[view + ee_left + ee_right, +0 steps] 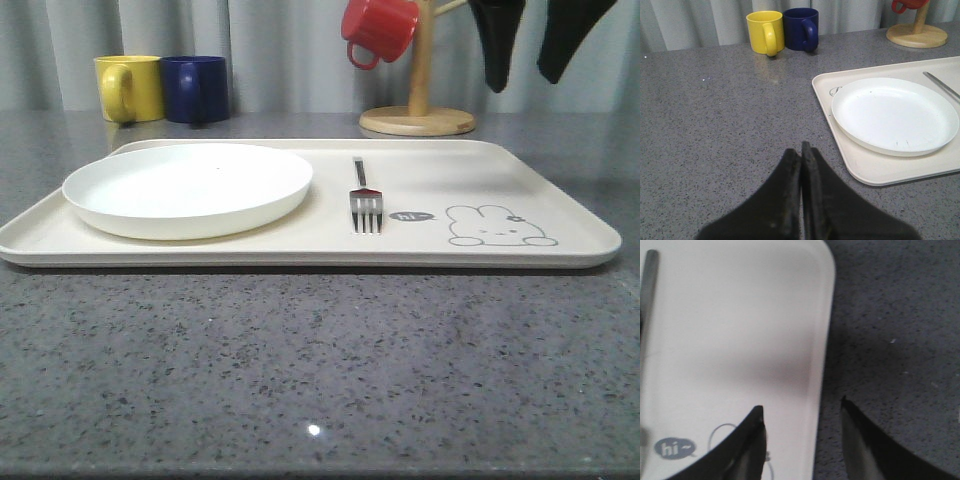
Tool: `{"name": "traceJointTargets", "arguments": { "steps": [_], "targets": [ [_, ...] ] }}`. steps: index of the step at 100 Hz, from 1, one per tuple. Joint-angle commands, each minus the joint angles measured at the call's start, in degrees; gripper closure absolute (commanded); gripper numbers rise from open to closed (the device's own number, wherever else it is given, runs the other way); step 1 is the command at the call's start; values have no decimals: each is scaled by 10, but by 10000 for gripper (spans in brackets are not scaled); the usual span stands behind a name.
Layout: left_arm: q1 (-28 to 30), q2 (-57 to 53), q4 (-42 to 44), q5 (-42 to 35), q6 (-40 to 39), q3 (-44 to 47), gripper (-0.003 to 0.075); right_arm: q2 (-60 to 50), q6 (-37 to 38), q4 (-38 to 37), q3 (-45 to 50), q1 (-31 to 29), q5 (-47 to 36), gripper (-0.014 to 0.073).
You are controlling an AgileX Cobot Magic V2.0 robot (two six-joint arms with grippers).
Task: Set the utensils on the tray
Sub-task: 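Lower the fork onto the tray beside the plate and release, then grasp the steel chopsticks with the right gripper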
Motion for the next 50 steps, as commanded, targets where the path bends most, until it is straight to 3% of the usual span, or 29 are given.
{"name": "traceJointTargets", "arguments": {
  "steps": [1, 29, 50],
  "targets": [
    [-4, 6, -7, -44, -6, -15, 739, -33, -32, -6, -16, -38, 43, 234],
    [-4, 6, -7, -44, -6, -15, 739, -33, -127, 80, -14, -190, 56, 234],
    [-4, 6, -7, -44, -6, -15, 739, -30, -198, 119, -8, -271, 63, 234]
  ]
}}
